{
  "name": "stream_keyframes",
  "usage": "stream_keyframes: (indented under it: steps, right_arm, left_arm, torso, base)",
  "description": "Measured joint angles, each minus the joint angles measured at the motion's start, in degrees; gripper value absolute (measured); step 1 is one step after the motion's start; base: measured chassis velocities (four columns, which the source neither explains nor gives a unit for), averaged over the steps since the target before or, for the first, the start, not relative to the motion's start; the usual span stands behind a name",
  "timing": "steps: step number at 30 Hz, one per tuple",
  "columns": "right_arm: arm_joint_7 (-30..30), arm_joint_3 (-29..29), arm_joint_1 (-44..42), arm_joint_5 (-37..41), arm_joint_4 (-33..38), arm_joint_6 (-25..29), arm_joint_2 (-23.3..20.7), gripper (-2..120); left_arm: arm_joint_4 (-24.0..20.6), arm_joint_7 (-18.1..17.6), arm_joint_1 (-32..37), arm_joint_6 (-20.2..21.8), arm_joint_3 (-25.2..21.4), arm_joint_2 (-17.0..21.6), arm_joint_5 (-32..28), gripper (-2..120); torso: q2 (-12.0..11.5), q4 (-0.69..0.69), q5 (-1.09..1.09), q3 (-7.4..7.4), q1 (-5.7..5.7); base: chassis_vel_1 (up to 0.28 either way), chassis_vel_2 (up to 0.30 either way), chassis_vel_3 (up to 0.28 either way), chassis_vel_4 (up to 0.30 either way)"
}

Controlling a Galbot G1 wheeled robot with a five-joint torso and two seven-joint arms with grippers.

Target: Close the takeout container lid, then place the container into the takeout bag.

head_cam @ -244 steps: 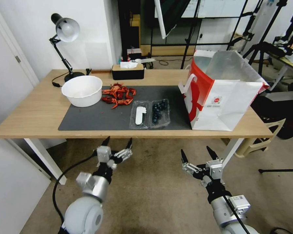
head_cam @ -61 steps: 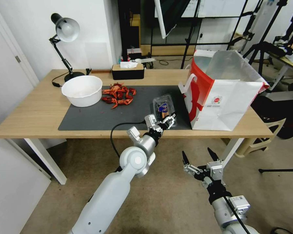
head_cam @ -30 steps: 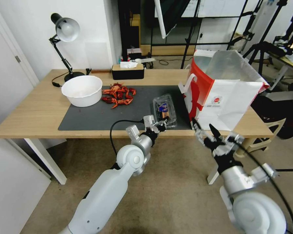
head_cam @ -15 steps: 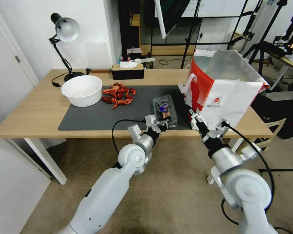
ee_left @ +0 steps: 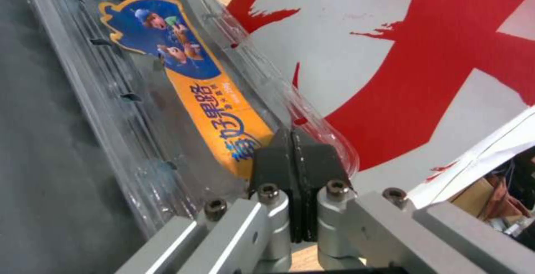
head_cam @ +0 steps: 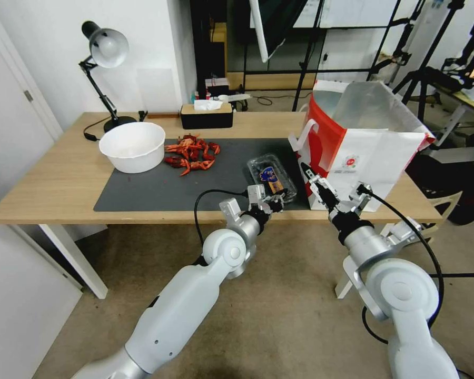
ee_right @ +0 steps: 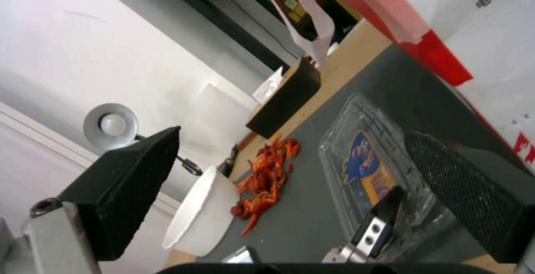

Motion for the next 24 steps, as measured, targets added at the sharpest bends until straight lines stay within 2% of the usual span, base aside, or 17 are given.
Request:
stream_keyframes:
  steps: [7, 18, 24]
  right_arm:
    - [0.8, -0.2, 1.8, -0.4, -1.5, -0.8, -3.1, 100]
    - [4.2, -0.8, 6.0, 0.0, -5.1, -4.8, -10.6, 100]
    - [7.2, -1.9, 8.7, 2.3, -7.2, -7.3, -12.2, 100]
  left_arm:
    - [0.0, 0.0, 0.0, 0.0, 0.0, 0.0, 0.0, 0]
    - [-0.1, -0.4, -0.3, -0.1, 0.2, 0.0, -0.1, 0]
    - [0.1, -0.5, -0.5, -0.2, 0.0, 0.1, -0.2, 0]
  torso:
    - [0.0, -0.01, 0.00, 0.00, 0.00]
    - [0.0, -0.01, 0.00, 0.00, 0.00]
    - [0.0, -0.01, 0.00, 0.00, 0.00]
  base:
    - [0.000, 0.000, 0.000, 0.000]
    - [0.000, 0.000, 0.000, 0.000]
    - [0.000, 0.000, 0.000, 0.000]
